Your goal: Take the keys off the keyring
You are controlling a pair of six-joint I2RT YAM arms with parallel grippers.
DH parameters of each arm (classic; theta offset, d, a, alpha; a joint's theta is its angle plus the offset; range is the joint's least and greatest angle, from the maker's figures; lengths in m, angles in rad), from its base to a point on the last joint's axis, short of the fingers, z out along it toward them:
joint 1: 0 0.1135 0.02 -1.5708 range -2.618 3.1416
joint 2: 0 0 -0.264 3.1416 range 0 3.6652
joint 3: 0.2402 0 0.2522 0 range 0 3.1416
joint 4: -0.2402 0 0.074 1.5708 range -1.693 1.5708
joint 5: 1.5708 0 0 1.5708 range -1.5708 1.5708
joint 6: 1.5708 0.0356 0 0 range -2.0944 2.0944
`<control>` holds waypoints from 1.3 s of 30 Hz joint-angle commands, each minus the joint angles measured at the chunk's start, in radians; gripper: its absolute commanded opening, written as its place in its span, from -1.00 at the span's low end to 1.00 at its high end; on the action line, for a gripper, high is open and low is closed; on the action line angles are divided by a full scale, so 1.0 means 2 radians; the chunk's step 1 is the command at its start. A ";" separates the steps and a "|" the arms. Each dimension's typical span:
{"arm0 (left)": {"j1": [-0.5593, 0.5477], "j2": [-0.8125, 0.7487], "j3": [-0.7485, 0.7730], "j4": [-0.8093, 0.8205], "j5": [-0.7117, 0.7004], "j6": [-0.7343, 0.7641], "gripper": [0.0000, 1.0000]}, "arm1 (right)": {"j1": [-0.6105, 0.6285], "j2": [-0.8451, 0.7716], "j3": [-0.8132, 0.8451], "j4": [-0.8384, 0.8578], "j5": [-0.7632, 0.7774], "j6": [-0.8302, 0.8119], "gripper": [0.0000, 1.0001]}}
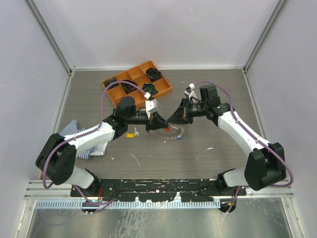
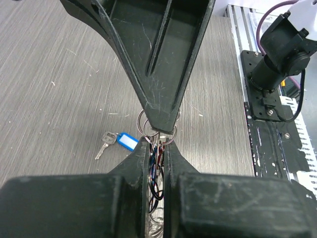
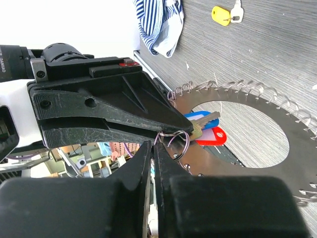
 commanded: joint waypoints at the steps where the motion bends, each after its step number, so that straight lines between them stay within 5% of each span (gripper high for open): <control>1: 0.011 -0.012 0.016 0.048 0.018 -0.018 -1.00 | 0.000 -0.025 -0.001 0.026 -0.026 0.001 -0.72; 9: 0.030 -0.026 0.007 0.073 0.064 -0.037 -1.00 | -0.015 -0.034 0.021 0.009 -0.043 -0.082 -0.28; 17: 0.039 -0.049 0.006 0.043 0.122 0.002 -1.00 | -0.064 -0.028 0.140 -0.150 -0.081 -0.359 -0.10; 21: 0.038 -0.057 0.008 0.040 0.153 0.013 -1.00 | -0.071 -0.020 0.219 -0.263 -0.138 -0.604 -0.09; 26: 0.020 -0.066 0.007 0.030 0.167 0.044 -1.00 | -0.066 -0.030 0.237 -0.359 -0.176 -0.963 0.67; 28: 0.006 -0.068 0.014 0.004 0.169 0.076 -1.00 | -0.057 -0.007 0.258 -0.421 -0.179 -1.079 0.81; 33: -0.028 -0.069 0.037 -0.087 0.168 0.152 -1.00 | -0.013 0.002 0.248 -0.426 -0.154 -1.174 0.79; 39: -0.039 -0.067 0.042 -0.088 0.193 0.158 -1.00 | 0.039 0.005 0.232 -0.448 -0.121 -1.231 0.19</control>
